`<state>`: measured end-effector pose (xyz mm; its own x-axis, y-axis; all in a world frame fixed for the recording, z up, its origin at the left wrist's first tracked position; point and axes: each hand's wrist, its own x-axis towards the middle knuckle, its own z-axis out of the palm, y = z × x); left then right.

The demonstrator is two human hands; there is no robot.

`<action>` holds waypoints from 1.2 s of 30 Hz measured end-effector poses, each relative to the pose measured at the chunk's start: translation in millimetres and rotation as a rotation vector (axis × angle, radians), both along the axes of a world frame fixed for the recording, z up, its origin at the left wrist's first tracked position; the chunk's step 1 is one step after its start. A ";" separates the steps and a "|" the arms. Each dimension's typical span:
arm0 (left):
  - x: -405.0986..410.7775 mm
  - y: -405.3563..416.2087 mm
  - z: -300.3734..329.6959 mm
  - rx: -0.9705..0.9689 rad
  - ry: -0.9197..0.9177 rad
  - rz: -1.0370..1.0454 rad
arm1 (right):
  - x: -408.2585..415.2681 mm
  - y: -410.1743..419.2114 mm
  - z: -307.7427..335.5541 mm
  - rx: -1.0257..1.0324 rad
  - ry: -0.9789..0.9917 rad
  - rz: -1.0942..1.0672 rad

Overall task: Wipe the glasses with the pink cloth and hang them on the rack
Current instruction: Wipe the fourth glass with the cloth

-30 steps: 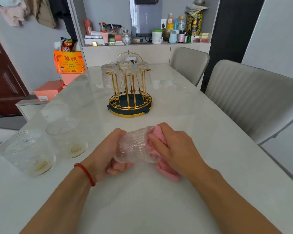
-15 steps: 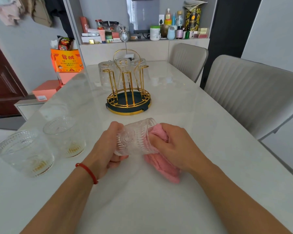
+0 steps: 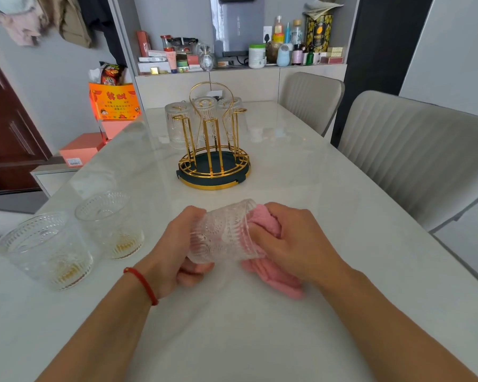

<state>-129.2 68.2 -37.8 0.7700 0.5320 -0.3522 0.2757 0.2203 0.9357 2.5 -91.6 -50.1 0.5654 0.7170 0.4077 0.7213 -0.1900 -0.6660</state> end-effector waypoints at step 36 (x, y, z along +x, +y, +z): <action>1.7 -4.5 -0.1 0.115 -0.007 0.001 | -0.8 -0.2 -0.1 0.035 -0.104 -0.091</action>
